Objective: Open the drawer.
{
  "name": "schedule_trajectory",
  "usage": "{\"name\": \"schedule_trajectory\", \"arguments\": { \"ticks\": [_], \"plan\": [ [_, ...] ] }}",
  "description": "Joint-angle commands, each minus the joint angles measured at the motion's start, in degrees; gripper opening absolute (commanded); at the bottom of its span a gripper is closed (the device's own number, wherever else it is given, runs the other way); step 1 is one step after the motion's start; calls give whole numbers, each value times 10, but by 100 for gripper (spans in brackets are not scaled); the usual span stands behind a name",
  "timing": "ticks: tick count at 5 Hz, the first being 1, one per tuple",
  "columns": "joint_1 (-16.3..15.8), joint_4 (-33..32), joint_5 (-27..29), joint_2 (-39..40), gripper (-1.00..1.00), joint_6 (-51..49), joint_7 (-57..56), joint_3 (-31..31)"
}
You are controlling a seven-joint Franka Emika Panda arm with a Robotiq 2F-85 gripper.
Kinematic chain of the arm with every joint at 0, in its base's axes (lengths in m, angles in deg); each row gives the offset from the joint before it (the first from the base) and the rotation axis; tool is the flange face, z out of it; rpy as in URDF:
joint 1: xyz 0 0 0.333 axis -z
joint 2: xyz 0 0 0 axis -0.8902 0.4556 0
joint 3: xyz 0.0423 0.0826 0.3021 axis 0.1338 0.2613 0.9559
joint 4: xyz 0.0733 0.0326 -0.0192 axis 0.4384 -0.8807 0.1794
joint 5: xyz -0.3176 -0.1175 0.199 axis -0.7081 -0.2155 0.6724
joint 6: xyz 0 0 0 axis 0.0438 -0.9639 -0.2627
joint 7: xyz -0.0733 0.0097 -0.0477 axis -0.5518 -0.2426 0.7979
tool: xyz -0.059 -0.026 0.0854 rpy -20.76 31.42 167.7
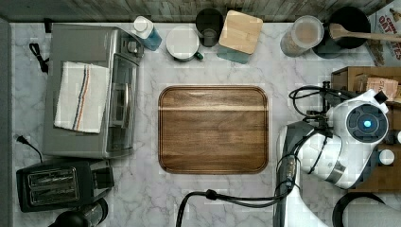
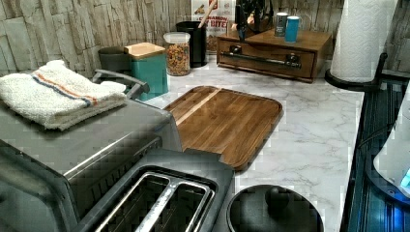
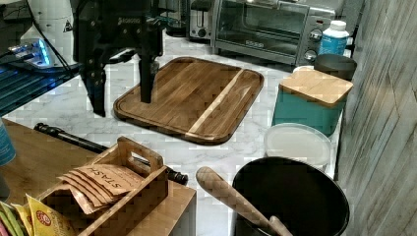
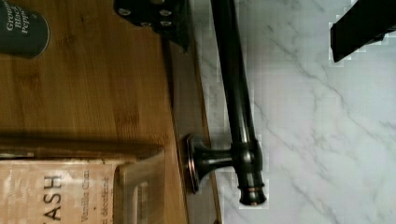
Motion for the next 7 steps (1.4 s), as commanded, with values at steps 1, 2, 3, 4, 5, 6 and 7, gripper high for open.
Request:
{"name": "schedule_trajectory", "arguments": {
  "ticks": [1,2,3,4,5,6,7],
  "plan": [
    [-2,24,-12,32,100,2,-52,-1],
    [17,53,9,66,100,-9,-78,1],
    [27,68,6,95,100,4,-82,-5],
    [43,73,21,110,100,17,-104,-3],
    [44,45,13,109,100,66,-83,-8],
    [55,48,39,114,100,57,-106,5],
    [67,35,67,112,100,63,-122,23]
  ]
}}
